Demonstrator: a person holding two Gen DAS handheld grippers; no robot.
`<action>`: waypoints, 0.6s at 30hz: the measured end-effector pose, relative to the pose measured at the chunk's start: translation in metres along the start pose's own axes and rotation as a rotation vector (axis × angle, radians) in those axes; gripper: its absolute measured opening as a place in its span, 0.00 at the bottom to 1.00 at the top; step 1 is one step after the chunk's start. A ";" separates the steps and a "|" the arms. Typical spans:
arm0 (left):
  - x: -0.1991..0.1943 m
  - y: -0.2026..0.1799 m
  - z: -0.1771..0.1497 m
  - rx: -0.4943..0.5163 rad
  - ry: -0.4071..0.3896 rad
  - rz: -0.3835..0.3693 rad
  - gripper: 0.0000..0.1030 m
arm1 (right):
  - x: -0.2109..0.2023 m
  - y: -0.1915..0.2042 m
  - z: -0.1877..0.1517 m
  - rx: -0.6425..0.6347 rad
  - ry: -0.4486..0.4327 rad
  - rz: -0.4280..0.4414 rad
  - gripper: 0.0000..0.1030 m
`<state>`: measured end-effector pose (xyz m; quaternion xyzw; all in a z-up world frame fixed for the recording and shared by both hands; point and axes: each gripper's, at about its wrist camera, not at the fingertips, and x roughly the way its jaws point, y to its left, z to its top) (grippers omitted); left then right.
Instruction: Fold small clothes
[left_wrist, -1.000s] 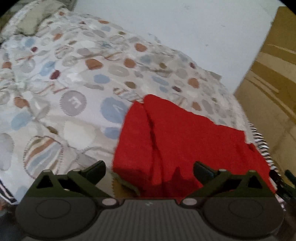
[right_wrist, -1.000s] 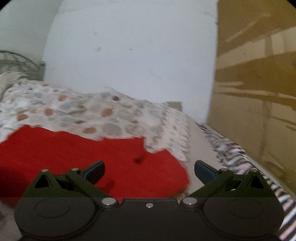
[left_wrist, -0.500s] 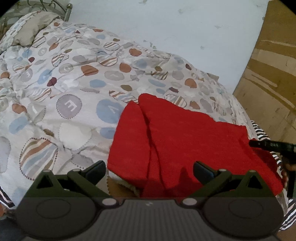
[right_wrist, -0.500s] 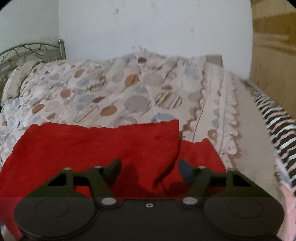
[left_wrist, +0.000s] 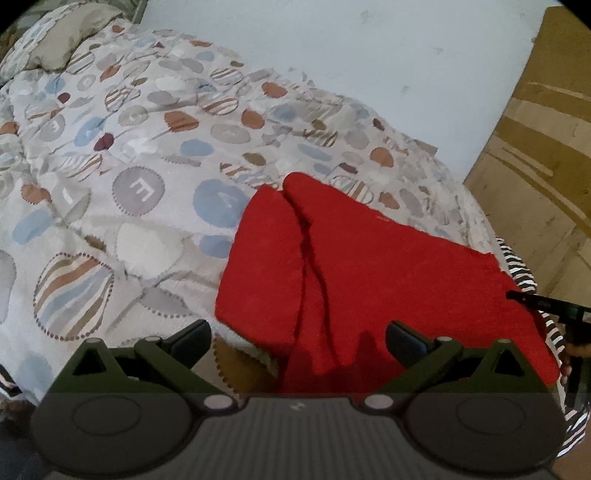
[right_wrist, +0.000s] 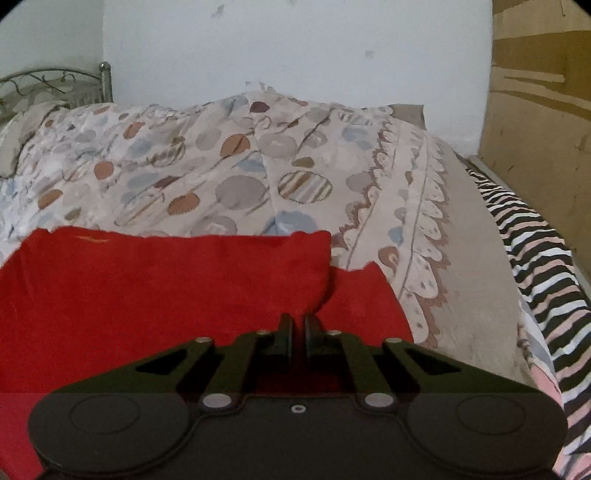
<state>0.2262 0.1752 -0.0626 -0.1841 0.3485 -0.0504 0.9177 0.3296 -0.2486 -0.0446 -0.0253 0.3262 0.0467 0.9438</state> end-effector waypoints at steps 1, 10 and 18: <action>0.001 0.000 0.000 0.000 0.006 0.003 0.99 | 0.000 -0.001 -0.002 0.007 -0.002 -0.001 0.05; 0.010 0.001 -0.001 -0.011 0.056 0.020 0.99 | -0.022 0.013 -0.001 -0.043 -0.070 -0.035 0.37; 0.015 0.004 -0.001 -0.034 0.083 0.023 0.99 | -0.072 0.061 -0.028 -0.110 -0.222 -0.021 0.92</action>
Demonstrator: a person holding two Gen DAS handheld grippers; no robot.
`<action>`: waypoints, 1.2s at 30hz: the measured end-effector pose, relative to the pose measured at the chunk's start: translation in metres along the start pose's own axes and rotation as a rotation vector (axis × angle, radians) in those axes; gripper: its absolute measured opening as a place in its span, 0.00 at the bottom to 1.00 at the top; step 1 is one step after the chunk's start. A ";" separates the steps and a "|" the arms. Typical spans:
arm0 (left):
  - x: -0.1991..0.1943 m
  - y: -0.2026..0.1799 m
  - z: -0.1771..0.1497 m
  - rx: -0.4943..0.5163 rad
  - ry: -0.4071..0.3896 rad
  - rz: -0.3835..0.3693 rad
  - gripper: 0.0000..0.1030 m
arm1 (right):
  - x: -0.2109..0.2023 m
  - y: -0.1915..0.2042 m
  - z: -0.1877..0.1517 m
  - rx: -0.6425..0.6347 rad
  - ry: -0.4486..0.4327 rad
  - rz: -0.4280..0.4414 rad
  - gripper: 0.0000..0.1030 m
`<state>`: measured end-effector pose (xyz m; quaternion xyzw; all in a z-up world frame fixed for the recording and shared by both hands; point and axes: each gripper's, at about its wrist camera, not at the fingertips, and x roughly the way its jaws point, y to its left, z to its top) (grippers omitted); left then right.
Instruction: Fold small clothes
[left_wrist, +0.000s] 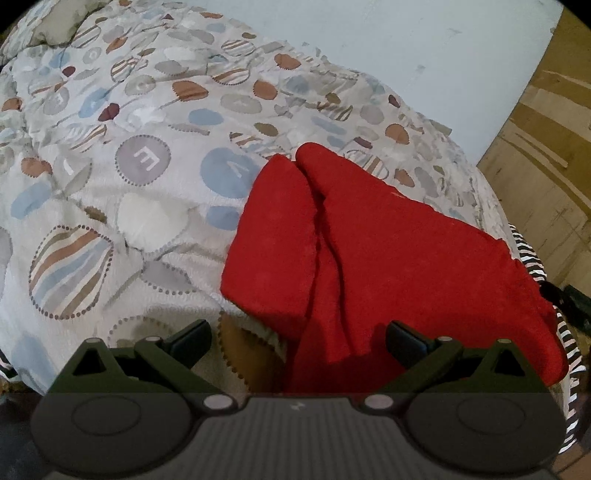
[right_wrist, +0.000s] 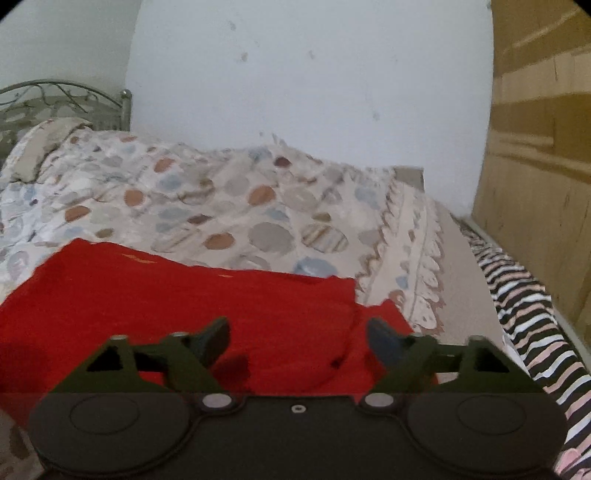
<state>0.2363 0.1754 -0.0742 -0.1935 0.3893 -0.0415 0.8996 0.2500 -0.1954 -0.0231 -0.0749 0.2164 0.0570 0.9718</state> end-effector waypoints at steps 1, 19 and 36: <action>0.001 0.000 0.000 -0.005 0.004 0.001 0.99 | -0.005 0.006 -0.002 -0.007 -0.013 0.004 0.95; 0.007 0.004 0.000 -0.045 0.023 0.025 0.99 | -0.015 0.076 -0.068 -0.098 -0.116 -0.091 0.99; 0.008 0.005 0.006 -0.041 -0.055 0.043 0.99 | -0.016 0.078 -0.077 -0.097 -0.157 -0.114 0.99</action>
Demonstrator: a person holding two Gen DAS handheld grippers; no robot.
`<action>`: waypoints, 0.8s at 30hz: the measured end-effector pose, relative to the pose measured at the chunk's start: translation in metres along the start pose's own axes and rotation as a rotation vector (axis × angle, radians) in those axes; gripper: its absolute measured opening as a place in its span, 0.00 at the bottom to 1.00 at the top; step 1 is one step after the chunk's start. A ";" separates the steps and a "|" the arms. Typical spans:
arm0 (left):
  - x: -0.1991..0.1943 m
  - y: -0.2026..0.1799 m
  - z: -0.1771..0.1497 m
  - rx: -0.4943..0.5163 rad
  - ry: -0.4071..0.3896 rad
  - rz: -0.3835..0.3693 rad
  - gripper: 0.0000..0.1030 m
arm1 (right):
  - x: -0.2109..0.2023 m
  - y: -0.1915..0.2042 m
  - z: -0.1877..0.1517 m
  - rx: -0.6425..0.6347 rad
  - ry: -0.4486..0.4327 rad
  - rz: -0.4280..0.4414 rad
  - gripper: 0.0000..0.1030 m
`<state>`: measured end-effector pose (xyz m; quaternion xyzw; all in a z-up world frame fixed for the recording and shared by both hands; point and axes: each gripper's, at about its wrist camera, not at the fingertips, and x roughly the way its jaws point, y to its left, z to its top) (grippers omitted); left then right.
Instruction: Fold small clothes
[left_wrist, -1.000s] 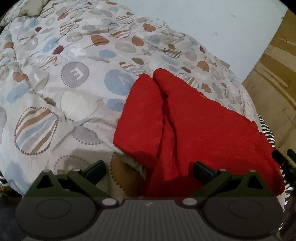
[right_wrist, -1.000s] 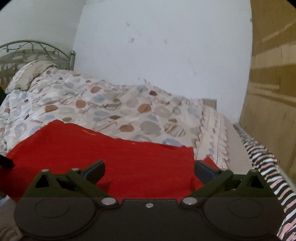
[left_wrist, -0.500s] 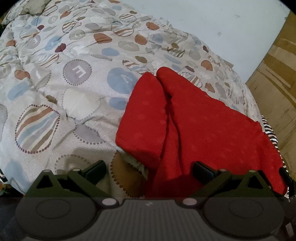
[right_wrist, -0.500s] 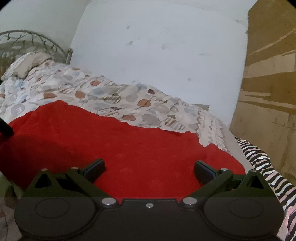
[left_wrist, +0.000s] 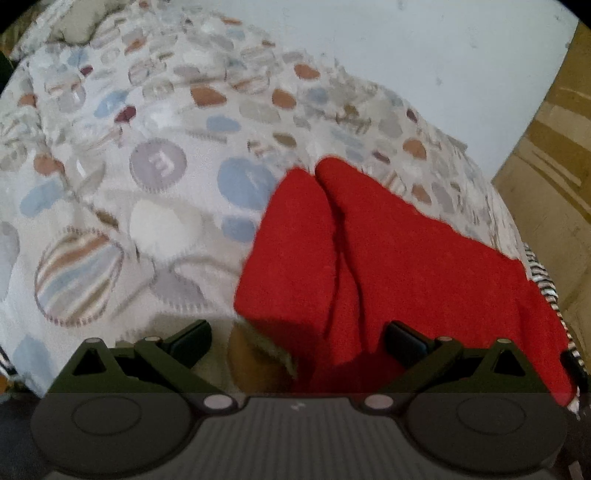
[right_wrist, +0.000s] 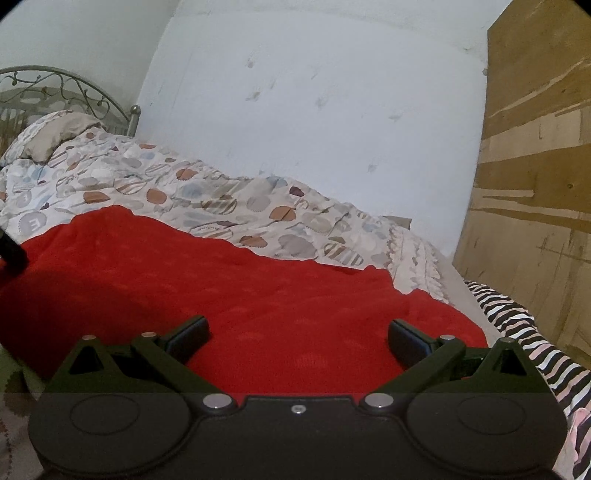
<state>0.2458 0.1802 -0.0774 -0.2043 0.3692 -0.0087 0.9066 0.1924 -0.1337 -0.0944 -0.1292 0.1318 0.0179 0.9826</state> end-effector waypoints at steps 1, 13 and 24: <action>0.004 0.000 0.004 0.007 0.004 0.006 0.99 | 0.000 0.000 0.000 0.001 0.000 0.001 0.99; 0.029 0.006 0.023 0.018 0.071 -0.041 0.94 | 0.000 -0.002 -0.002 0.019 -0.006 0.011 0.99; 0.019 0.005 0.019 0.028 0.037 -0.058 0.66 | 0.000 -0.002 -0.003 0.021 -0.008 0.011 0.99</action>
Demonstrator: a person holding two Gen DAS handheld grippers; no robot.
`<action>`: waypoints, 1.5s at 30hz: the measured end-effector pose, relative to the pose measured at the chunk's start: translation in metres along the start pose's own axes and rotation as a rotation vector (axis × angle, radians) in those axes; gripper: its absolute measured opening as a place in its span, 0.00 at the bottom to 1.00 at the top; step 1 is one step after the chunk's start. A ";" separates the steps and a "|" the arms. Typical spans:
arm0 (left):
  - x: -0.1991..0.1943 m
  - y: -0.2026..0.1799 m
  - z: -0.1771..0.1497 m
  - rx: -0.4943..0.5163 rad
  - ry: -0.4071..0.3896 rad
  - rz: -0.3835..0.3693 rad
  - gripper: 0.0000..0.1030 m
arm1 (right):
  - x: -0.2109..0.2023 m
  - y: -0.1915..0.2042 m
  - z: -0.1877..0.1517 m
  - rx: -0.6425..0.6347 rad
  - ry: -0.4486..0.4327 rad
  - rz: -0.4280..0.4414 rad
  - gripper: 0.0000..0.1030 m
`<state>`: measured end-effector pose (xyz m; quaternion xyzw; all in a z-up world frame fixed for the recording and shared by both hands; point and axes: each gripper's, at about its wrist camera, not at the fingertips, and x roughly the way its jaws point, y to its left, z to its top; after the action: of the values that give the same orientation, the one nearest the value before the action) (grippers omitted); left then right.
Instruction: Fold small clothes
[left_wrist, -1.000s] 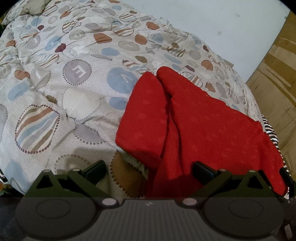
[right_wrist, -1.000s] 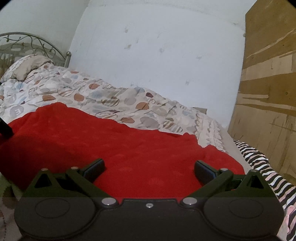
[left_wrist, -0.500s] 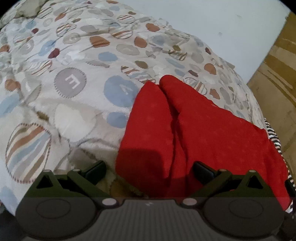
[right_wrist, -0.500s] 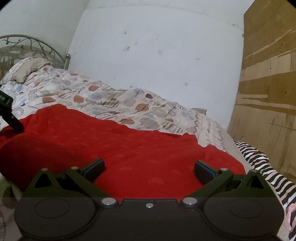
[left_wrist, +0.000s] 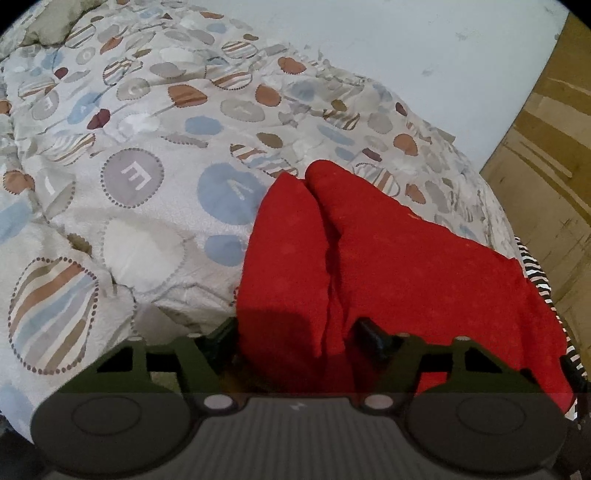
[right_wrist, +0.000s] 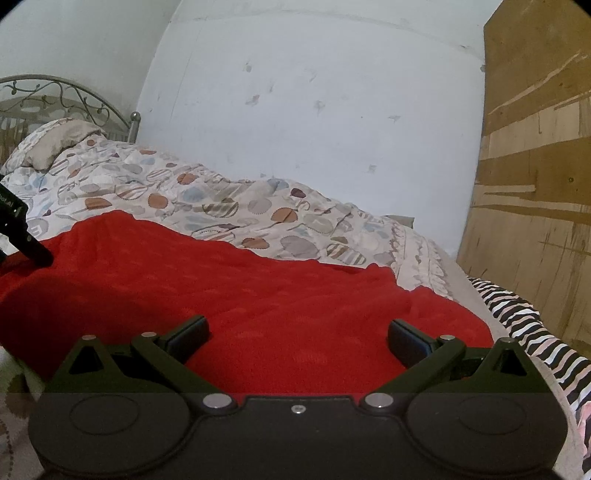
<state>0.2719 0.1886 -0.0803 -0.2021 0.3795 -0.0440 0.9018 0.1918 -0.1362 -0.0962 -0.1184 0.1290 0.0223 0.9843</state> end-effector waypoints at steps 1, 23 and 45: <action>-0.001 0.001 -0.001 -0.004 -0.003 -0.002 0.63 | 0.000 0.000 0.000 0.000 0.000 0.000 0.99; 0.002 0.007 -0.003 -0.099 0.015 -0.088 0.38 | -0.001 0.000 -0.001 0.002 -0.002 -0.001 0.99; -0.022 -0.070 0.026 0.104 -0.136 -0.124 0.11 | -0.003 -0.001 0.010 -0.044 -0.043 -0.038 1.00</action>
<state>0.2798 0.1381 -0.0215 -0.1805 0.3012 -0.1055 0.9303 0.1919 -0.1344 -0.0861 -0.1422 0.1049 0.0087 0.9842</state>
